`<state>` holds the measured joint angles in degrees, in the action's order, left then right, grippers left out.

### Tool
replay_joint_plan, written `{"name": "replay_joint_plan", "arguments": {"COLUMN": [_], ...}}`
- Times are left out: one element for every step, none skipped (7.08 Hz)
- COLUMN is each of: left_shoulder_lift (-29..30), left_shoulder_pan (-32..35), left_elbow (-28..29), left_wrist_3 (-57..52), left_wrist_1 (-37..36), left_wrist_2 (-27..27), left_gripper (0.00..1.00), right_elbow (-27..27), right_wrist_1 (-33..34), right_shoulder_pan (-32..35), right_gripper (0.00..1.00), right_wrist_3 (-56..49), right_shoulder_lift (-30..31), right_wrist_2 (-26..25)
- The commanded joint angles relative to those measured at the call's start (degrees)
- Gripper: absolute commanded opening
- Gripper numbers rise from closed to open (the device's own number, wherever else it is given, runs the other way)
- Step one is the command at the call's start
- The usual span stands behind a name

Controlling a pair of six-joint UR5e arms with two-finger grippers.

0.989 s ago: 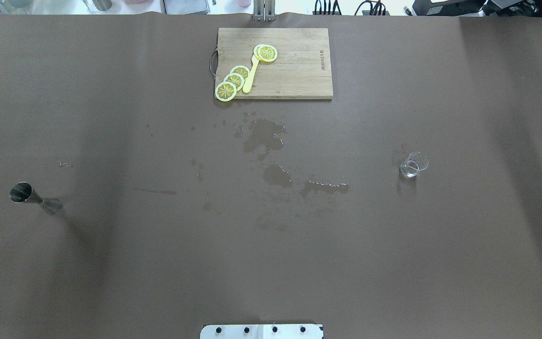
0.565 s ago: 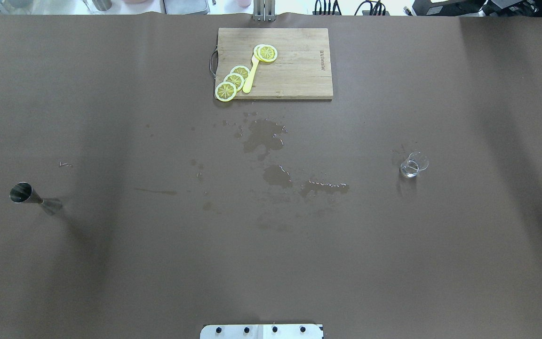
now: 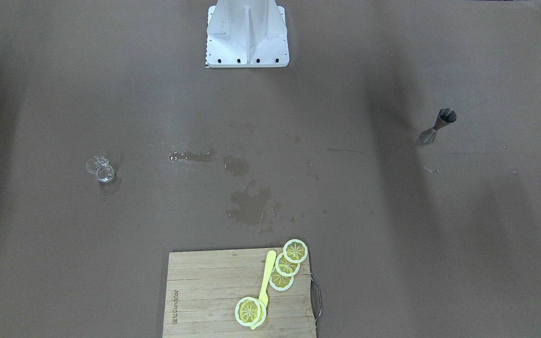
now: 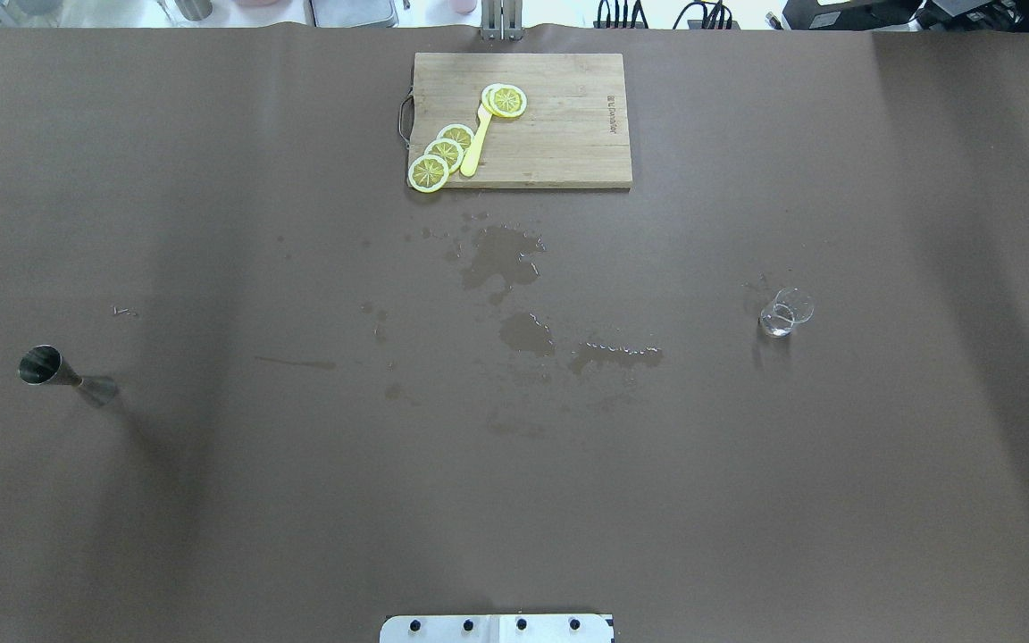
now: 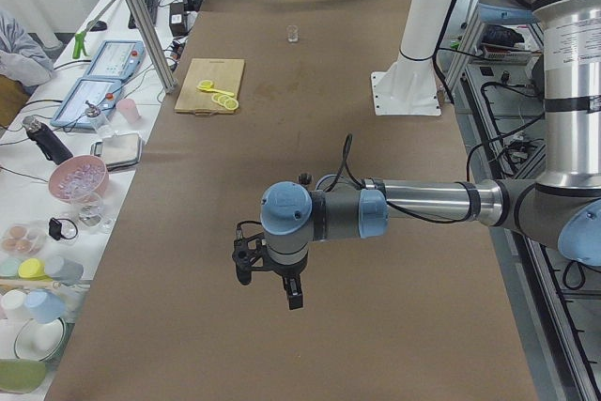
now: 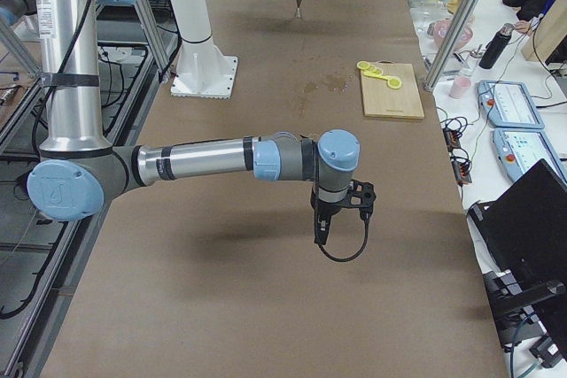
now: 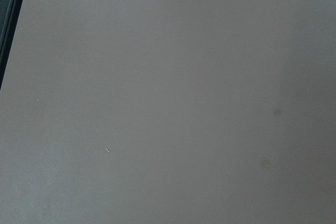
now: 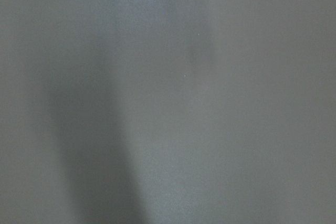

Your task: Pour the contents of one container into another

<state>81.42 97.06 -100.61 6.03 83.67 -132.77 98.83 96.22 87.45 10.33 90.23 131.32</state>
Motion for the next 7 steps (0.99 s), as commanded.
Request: {"name": "replay_joint_plan", "arguments": {"left_shoulder_lift": [-0.03, -0.29, -0.38, -0.38, -0.29, -0.29, -0.29], "left_shoulder_pan": [0.06, 0.24, 0.41, 0.94, 1.03, 1.03, 1.03], "left_elbow": [-0.11, -0.11, -0.03, -0.03, -0.11, -0.29, -0.2], "left_wrist_3": [0.04, 0.04, 0.04, 0.04, 0.12, 0.13, 0.13], "left_wrist_1": [0.0, -0.09, -0.17, -0.09, -0.17, -0.18, -0.18], "left_wrist_2": [0.05, 0.14, 0.49, 0.32, -0.12, -0.21, -0.21], "left_gripper": [0.99, 0.99, 0.99, 0.99, 0.99, 0.99, 0.99], "right_elbow": [0.05, 0.05, 0.05, 0.05, 0.05, 0.05, 0.05], "right_wrist_1": [-0.16, -0.16, -0.16, -0.16, -0.16, -0.16, -0.16], "right_shoulder_pan": [0.0, 0.0, 0.0, 0.0, 0.0, 0.0, 0.0], "right_gripper": [1.0, 1.0, 1.0, 1.0, 1.0, 1.0, 1.0], "right_wrist_3": [0.22, 0.22, 0.22, 0.22, 0.22, 0.22, 0.22], "right_shoulder_lift": [-0.14, -0.14, -0.32, -0.32, -0.32, -0.32, -0.32], "right_wrist_2": [0.08, 0.08, 0.08, 0.08, 0.08, 0.08, 0.08]}}
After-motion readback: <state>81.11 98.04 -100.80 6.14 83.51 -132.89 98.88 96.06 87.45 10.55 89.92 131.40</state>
